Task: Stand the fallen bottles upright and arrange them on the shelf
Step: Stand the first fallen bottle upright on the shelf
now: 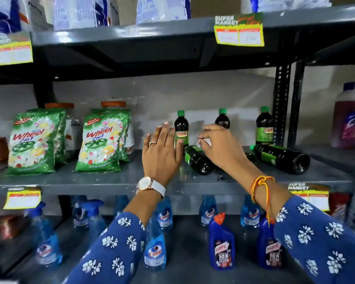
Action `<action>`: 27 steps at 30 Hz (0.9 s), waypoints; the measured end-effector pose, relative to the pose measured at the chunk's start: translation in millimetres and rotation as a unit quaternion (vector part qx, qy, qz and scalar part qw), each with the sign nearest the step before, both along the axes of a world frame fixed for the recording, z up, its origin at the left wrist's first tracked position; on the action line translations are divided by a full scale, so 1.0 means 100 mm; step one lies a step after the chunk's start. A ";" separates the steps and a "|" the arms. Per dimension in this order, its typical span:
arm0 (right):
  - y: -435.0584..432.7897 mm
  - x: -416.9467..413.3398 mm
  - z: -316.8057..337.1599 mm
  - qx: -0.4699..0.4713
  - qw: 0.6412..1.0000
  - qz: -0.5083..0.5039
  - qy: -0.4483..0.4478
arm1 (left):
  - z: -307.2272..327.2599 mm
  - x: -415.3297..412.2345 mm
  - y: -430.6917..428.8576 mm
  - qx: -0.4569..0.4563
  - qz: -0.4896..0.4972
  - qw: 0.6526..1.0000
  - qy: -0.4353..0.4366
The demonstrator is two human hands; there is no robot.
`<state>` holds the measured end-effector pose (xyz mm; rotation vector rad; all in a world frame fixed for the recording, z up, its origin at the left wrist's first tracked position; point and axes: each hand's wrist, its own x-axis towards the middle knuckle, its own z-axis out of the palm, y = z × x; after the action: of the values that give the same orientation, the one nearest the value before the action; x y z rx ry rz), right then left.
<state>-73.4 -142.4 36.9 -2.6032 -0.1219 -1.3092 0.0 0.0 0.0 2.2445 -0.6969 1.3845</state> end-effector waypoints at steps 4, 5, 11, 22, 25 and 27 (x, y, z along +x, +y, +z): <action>0.05 0.18 0.00 0.083 0.987 -0.063 0.120 | -0.50 0.01 0.22 0.002 0.028 0.999 0.035; 0.06 0.26 0.00 0.075 0.982 -0.097 0.143 | -0.64 0.04 0.28 0.006 0.037 0.998 0.044; 0.26 0.73 0.03 -0.012 0.927 -0.222 0.302 | -1.06 0.18 0.43 0.007 0.037 0.998 0.048; 0.21 1.10 -0.24 0.064 0.932 -0.238 0.267 | -1.15 0.34 0.37 -0.034 0.031 0.999 0.000; 0.10 1.10 -0.31 0.200 0.962 -0.113 0.146 | -1.16 0.34 0.38 -0.037 0.032 0.999 -0.009; 0.09 1.13 -0.35 0.311 0.948 0.000 0.073 | -1.16 0.35 0.37 -0.035 0.032 0.999 -0.002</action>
<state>39.5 -133.7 1.7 -2.1346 0.2752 -0.9445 34.8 37.3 -115.6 2.2292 -0.5732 1.4207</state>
